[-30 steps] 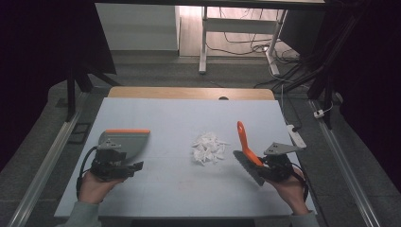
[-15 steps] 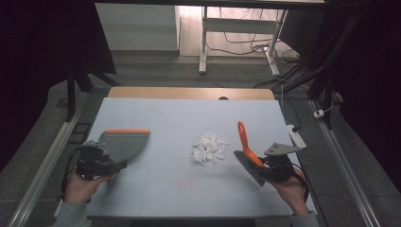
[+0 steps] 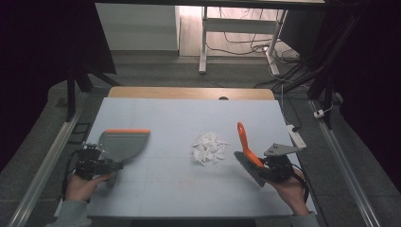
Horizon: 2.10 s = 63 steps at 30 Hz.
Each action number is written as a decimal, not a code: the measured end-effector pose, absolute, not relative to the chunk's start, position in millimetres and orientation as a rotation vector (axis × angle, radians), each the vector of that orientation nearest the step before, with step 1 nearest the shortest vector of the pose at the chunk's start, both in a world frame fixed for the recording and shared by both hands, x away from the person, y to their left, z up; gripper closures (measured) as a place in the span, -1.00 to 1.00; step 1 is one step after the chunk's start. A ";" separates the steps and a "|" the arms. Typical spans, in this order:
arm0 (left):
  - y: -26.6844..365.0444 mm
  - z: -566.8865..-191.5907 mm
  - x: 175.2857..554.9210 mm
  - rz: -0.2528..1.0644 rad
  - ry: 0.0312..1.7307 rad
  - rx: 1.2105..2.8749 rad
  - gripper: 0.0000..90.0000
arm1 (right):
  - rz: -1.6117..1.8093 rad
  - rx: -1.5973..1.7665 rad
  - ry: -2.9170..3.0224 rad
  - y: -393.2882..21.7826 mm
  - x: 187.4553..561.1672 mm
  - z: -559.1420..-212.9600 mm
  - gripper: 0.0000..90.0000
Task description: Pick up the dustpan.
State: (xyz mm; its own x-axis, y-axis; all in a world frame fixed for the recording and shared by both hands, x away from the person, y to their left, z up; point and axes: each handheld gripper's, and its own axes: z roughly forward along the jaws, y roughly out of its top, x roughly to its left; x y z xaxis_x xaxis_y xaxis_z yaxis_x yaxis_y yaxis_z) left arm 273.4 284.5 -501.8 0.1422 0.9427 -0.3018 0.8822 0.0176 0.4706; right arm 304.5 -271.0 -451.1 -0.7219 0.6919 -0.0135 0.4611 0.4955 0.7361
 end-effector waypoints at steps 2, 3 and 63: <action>283.8 -505.0 275.2 0.134 1.757 1.868 -0.55 | 1.062 0.970 2.437 -270.9 304.6 -451.2 0.57; 283.0 -506.5 276.2 0.136 1.761 1.867 -0.54 | 1.062 0.970 2.437 -270.7 304.6 -451.3 0.57; 281.3 -525.1 287.0 0.149 1.768 1.774 0.37 | 1.055 0.972 2.432 -270.1 304.7 -452.8 0.57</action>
